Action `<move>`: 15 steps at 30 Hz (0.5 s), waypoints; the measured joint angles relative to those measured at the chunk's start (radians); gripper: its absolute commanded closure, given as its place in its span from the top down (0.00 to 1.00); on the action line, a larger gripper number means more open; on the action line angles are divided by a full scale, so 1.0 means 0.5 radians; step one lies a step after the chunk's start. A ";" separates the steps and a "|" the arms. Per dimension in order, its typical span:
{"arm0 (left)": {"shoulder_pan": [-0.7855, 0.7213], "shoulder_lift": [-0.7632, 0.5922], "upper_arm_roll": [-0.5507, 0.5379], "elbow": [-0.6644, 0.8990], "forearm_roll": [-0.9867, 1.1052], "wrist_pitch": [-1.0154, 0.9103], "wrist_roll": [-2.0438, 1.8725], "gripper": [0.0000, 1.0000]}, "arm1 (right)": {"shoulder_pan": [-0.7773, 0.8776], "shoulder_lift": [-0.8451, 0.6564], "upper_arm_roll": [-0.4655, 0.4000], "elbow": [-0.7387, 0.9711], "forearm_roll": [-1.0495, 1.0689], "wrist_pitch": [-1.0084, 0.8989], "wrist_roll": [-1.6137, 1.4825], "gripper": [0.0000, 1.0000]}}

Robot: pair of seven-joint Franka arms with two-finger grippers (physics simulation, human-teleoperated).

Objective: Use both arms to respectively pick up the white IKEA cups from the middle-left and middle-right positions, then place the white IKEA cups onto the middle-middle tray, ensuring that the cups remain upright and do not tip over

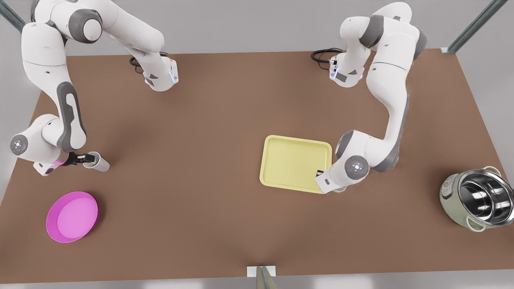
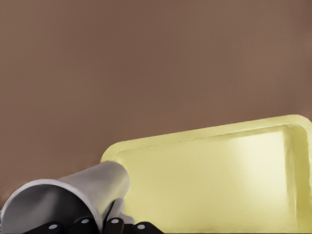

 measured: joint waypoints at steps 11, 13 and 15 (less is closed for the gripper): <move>0.033 -0.321 -0.109 -0.908 0.096 0.796 -0.516 0.22 | 0.009 0.009 0.056 0.011 0.022 0.025 -0.092 0.21; 0.031 -0.343 -0.111 -0.937 0.097 0.872 -0.581 0.24 | 0.013 0.006 0.105 0.007 0.071 0.017 -0.111 0.21; 0.022 -0.354 -0.112 -0.963 0.119 0.925 -0.639 0.24 | 0.015 -0.011 0.174 0.011 0.134 -0.003 -0.136 0.21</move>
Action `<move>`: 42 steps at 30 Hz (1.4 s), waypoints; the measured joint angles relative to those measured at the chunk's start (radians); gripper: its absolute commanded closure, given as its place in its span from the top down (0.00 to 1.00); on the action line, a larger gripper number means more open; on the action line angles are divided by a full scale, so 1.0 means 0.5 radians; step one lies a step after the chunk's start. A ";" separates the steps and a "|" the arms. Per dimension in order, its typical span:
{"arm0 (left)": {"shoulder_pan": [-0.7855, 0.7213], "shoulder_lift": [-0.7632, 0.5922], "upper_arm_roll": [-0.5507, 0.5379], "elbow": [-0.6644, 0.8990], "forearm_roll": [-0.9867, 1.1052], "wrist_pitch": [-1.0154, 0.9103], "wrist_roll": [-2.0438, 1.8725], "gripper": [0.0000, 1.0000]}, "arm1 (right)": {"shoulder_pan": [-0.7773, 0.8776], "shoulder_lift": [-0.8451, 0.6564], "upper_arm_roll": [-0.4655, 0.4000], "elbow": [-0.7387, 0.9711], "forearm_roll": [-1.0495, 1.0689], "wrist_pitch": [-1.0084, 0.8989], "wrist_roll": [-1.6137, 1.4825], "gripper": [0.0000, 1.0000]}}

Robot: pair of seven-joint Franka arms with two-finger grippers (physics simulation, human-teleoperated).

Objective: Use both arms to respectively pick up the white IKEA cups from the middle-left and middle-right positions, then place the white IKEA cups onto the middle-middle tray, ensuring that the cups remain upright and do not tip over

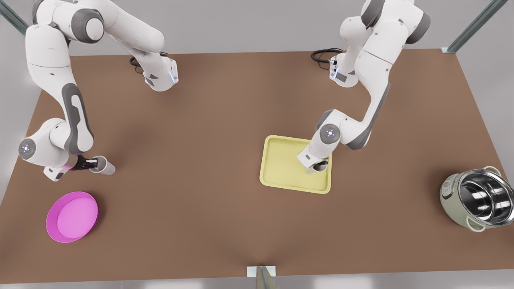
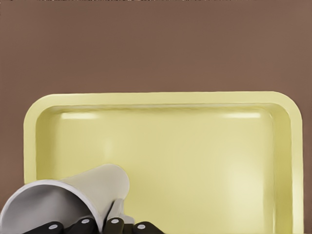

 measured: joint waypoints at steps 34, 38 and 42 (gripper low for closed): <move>0.123 -0.416 0.606 1.300 -0.120 -1.812 -0.001 1.00 | 1.825 0.456 0.402 1.009 -0.176 -0.082 1.399 0.21; 0.099 -0.402 0.642 1.308 -0.203 -2.075 0.206 1.00 | 1.970 0.643 0.403 1.254 -0.174 -0.129 1.610 0.21; 0.091 -0.407 0.639 1.327 -0.310 -2.297 0.370 1.00 | 2.007 0.834 0.405 1.498 -0.173 -0.176 1.793 0.21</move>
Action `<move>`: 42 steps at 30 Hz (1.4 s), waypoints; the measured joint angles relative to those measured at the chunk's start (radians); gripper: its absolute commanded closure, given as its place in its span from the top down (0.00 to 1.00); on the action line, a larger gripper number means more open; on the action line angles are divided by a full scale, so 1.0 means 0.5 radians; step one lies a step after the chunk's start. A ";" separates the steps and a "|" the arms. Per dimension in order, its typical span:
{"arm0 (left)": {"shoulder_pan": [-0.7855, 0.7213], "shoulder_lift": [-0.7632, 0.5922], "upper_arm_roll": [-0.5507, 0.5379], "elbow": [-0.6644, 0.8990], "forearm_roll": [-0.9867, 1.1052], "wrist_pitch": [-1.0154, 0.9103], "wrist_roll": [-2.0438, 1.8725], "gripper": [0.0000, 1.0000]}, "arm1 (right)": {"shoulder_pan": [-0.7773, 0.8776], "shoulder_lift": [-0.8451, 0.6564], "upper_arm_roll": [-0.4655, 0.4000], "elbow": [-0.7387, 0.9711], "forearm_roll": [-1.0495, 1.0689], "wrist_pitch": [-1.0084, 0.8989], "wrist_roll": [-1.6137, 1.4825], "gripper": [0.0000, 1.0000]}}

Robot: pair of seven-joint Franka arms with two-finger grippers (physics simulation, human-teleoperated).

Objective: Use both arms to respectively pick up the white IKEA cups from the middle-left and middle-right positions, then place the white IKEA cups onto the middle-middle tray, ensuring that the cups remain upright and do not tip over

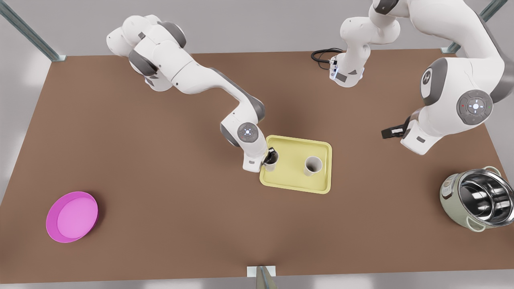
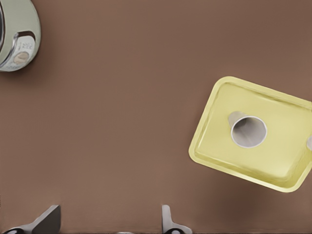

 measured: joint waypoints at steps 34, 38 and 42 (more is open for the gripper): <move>0.010 0.015 0.002 0.003 -0.035 -0.296 0.561 1.00 | -0.591 -0.124 -0.010 0.130 -0.039 -0.470 0.614 1.00; 0.010 0.015 0.003 0.003 -0.035 -0.297 0.581 1.00 | -0.962 -0.329 -0.336 0.121 -0.105 -0.788 0.438 1.00; 0.011 0.015 0.003 0.003 -0.035 -0.301 0.597 1.00 | -0.908 -1.155 -0.460 -0.271 -0.108 -1.088 0.214 1.00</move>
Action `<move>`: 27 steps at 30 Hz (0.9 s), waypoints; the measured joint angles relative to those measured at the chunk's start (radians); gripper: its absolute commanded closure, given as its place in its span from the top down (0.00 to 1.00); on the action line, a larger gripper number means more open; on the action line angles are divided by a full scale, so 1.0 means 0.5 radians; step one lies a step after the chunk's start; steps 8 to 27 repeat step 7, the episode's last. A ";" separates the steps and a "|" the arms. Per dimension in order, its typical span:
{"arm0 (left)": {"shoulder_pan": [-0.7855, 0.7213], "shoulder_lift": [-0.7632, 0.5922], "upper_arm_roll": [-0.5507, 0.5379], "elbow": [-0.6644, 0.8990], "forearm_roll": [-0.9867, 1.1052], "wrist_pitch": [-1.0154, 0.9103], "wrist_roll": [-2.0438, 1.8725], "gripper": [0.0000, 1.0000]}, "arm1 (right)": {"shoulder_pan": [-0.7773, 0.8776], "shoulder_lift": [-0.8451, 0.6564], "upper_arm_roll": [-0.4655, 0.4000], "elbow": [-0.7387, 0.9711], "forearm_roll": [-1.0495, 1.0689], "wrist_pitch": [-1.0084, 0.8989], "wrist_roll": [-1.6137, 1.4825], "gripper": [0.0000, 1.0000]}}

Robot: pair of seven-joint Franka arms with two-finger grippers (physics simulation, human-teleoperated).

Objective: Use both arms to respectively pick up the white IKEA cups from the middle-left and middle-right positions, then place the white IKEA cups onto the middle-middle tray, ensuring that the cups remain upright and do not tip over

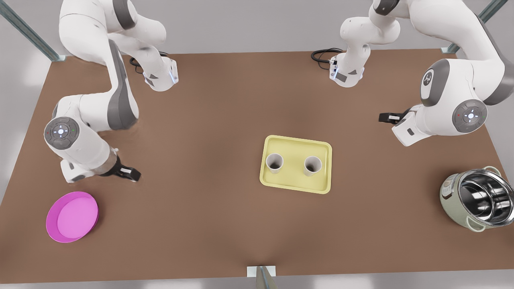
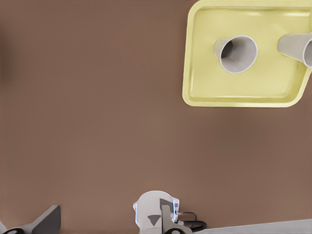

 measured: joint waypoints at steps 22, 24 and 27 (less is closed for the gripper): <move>-0.002 0.000 -0.001 0.001 0.000 -0.003 0.021 1.00 | -0.065 -0.331 -0.064 -0.218 0.111 -0.305 -0.288 1.00; -0.002 0.000 -0.001 0.001 0.000 -0.003 0.021 1.00 | -0.065 -0.331 -0.064 -0.218 0.111 -0.305 -0.288 1.00; -0.002 0.000 -0.001 0.001 0.000 -0.003 0.021 1.00 | -0.065 -0.331 -0.064 -0.218 0.111 -0.305 -0.288 1.00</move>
